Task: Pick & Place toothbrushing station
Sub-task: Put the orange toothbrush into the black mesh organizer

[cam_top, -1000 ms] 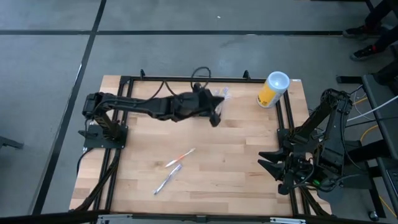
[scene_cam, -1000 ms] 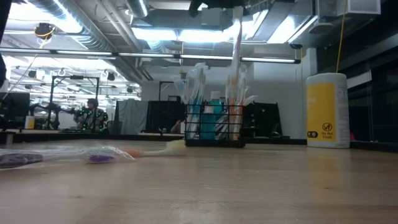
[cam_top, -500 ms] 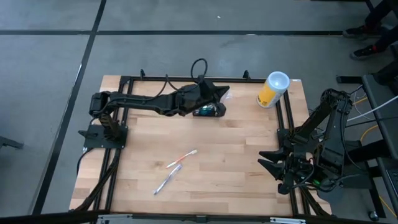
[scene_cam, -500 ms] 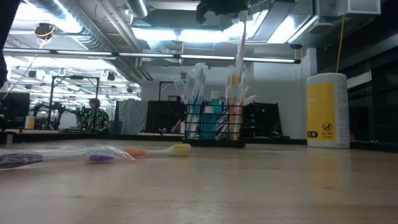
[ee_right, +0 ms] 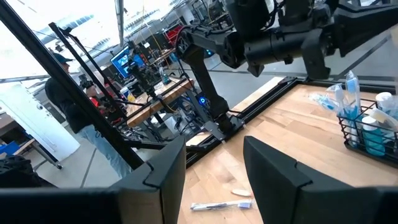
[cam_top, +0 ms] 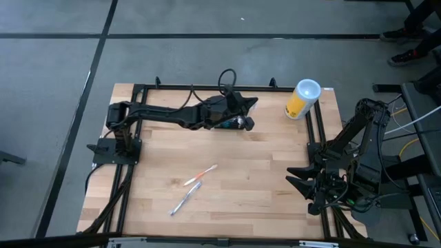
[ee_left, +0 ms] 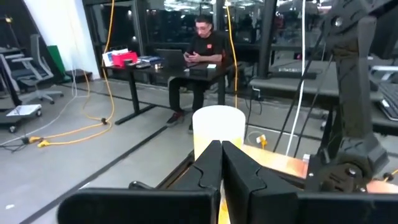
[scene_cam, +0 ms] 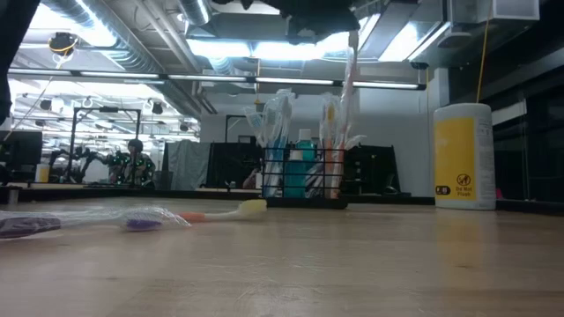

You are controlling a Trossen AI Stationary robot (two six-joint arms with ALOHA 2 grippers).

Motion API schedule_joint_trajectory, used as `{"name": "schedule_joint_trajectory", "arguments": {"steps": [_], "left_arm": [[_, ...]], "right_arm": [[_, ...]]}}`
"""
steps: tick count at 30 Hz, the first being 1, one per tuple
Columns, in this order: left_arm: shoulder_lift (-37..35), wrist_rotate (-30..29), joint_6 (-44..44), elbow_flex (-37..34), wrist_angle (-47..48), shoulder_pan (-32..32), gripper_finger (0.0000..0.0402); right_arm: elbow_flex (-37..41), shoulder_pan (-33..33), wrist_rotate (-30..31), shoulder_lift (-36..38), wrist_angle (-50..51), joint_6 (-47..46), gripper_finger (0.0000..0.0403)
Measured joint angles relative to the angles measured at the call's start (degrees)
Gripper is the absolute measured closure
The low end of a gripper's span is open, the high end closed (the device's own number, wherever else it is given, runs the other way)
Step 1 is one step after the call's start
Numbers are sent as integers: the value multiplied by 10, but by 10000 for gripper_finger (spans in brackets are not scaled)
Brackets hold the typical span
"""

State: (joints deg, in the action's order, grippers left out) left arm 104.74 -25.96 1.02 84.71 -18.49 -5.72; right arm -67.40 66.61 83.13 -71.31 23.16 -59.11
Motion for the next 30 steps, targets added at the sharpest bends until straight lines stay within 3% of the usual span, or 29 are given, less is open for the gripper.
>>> {"name": "schedule_joint_trajectory", "arguments": {"steps": [19,30], "left_arm": [[18,20,-52,0,11,-29,400],[17,41,-63,0,63,-34,400]], "right_arm": [[0,0,0,0,0,-2,239],[0,0,0,0,0,-2,239]]}}
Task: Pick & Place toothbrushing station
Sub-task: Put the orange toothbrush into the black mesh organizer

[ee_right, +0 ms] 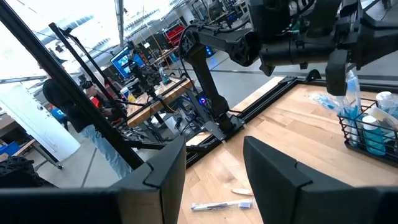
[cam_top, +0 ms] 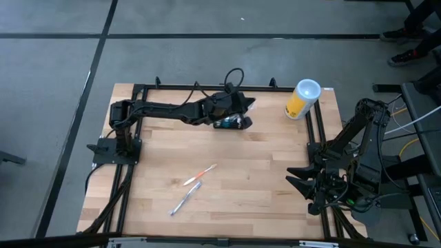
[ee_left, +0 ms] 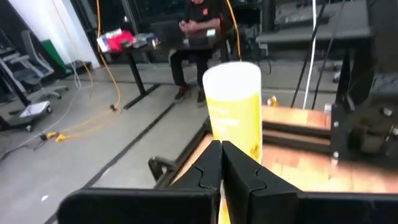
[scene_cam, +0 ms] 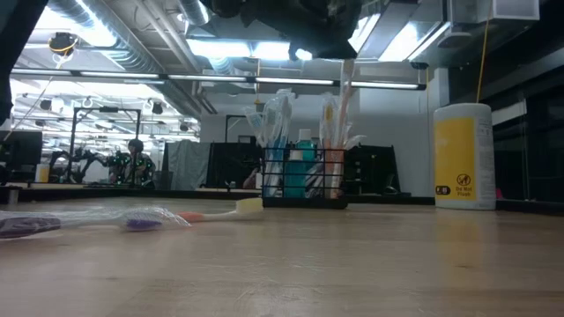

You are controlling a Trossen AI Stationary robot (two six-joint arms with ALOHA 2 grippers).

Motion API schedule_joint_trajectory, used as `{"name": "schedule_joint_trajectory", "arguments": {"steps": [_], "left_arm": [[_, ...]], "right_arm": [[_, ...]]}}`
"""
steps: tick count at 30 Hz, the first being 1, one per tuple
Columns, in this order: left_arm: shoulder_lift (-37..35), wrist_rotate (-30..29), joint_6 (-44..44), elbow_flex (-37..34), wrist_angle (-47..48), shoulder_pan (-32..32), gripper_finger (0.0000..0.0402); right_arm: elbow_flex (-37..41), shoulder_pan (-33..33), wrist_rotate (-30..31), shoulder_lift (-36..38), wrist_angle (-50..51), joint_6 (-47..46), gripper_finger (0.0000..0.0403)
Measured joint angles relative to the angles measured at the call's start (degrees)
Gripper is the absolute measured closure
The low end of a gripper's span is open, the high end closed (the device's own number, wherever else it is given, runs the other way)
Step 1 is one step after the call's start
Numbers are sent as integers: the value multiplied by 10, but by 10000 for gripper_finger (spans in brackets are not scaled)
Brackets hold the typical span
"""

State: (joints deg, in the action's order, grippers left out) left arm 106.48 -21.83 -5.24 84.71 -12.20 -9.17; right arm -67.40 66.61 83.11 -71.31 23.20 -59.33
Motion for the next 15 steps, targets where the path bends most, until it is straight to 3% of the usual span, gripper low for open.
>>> {"name": "schedule_joint_trajectory", "arguments": {"steps": [15], "left_arm": [[42,58,108,1,110,-13,397]], "right_arm": [[0,0,0,0,0,-2,239]]}}
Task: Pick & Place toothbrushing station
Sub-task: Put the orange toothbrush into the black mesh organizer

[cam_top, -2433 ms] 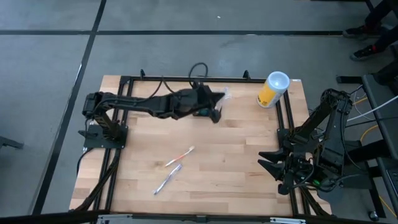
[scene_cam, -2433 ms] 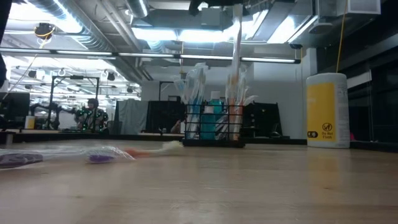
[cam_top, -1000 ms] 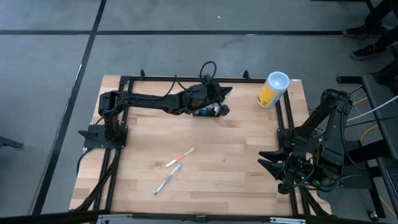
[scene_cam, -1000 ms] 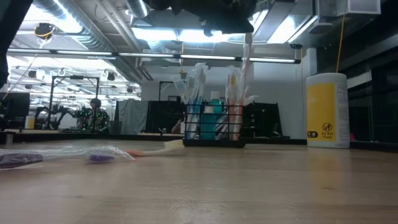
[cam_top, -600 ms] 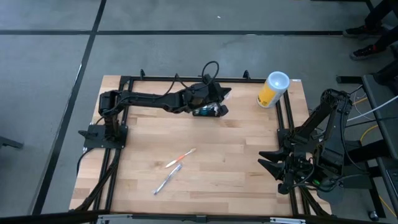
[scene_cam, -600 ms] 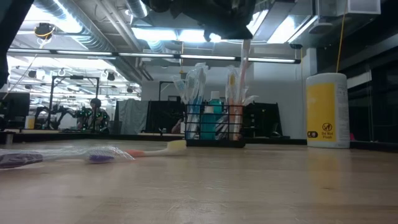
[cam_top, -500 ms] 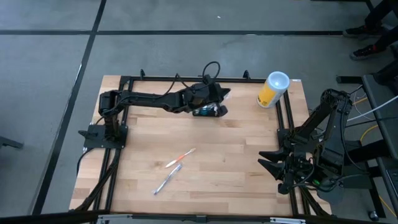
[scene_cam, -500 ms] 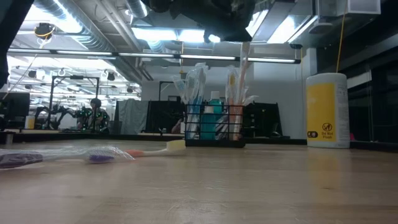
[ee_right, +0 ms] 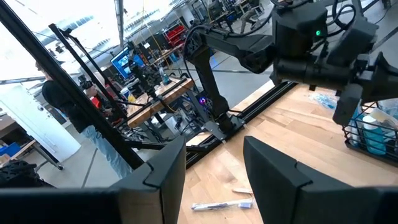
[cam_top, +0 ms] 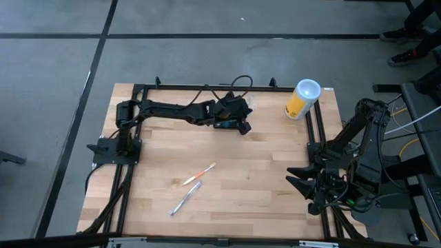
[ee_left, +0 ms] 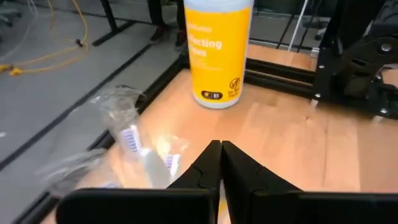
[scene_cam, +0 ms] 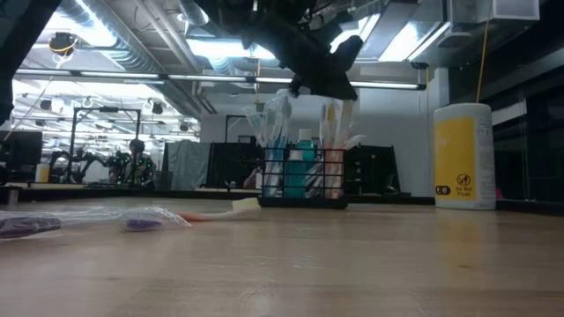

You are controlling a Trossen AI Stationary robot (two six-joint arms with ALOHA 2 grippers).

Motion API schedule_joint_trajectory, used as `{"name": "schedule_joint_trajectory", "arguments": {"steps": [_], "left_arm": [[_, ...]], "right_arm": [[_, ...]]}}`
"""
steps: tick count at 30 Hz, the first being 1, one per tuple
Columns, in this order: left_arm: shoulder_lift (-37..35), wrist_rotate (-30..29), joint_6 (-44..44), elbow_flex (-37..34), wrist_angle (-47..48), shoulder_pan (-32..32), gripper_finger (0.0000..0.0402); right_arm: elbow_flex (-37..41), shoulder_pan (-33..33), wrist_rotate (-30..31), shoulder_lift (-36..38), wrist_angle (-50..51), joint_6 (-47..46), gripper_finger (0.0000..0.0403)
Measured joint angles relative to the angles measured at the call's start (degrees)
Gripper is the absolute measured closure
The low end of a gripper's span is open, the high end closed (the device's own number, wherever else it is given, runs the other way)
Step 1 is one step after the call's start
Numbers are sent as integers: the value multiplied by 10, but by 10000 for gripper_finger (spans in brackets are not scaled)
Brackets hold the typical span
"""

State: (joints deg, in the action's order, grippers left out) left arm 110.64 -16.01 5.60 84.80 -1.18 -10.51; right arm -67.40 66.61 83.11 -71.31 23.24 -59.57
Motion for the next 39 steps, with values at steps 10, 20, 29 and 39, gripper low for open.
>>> {"name": "schedule_joint_trajectory", "arguments": {"steps": [10,20,29,39], "left_arm": [[-23,7,3,-1,2,-1,327],[-87,12,12,-1,66,13,214],[-166,-17,140,0,421,167,221],[-129,-100,524,-87,501,344,222]], "right_arm": [[0,0,-2,0,-1,-2,239],[0,0,-5,0,4,-6,239],[0,6,0,-4,4,-14,239],[0,7,-6,-10,-3,-13,239]]}}
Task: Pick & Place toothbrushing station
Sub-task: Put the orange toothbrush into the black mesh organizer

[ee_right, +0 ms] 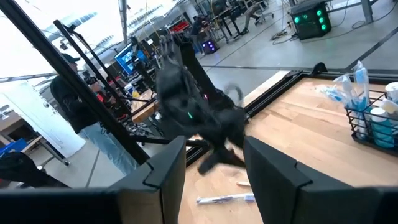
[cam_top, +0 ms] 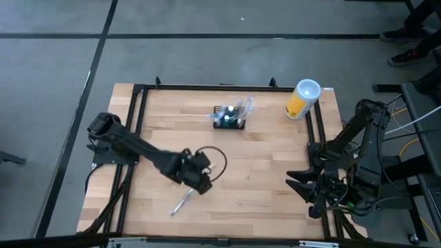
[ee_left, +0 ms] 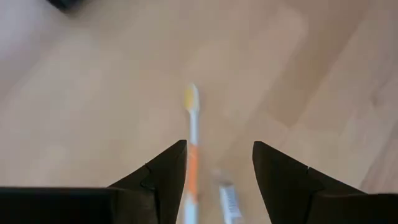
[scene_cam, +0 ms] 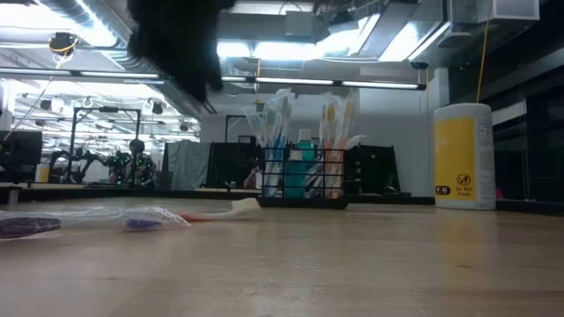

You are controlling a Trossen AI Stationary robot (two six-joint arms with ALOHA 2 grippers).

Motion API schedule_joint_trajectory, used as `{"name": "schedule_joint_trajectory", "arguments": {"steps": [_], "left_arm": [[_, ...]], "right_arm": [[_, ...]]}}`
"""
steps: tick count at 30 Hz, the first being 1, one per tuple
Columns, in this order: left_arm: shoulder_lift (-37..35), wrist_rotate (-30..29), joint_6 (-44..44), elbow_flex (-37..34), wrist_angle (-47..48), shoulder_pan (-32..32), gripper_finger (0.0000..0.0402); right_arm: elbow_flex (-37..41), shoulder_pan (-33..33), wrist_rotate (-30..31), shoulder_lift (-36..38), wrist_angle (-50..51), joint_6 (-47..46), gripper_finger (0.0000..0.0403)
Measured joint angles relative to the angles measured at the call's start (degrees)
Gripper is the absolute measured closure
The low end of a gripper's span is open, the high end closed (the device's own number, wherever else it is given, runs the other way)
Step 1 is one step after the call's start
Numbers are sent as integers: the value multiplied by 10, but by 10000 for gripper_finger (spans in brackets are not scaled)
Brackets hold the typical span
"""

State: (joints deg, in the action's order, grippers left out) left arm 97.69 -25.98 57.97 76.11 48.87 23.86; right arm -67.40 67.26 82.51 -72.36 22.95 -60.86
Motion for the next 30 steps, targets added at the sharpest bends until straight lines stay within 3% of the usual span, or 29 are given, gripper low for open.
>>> {"name": "schedule_joint_trajectory", "arguments": {"steps": [6,13,18,30], "left_arm": [[58,42,5,-59,-113,-10,222],[92,11,-11,-64,-121,-33,228],[112,58,-32,-73,-182,-62,228],[132,85,-51,-72,-189,-90,229]], "right_arm": [[0,0,-12,0,1,-1,239],[0,1,-25,0,0,-4,239],[0,1,-26,0,-1,-2,239],[0,29,6,0,-2,-2,239]]}}
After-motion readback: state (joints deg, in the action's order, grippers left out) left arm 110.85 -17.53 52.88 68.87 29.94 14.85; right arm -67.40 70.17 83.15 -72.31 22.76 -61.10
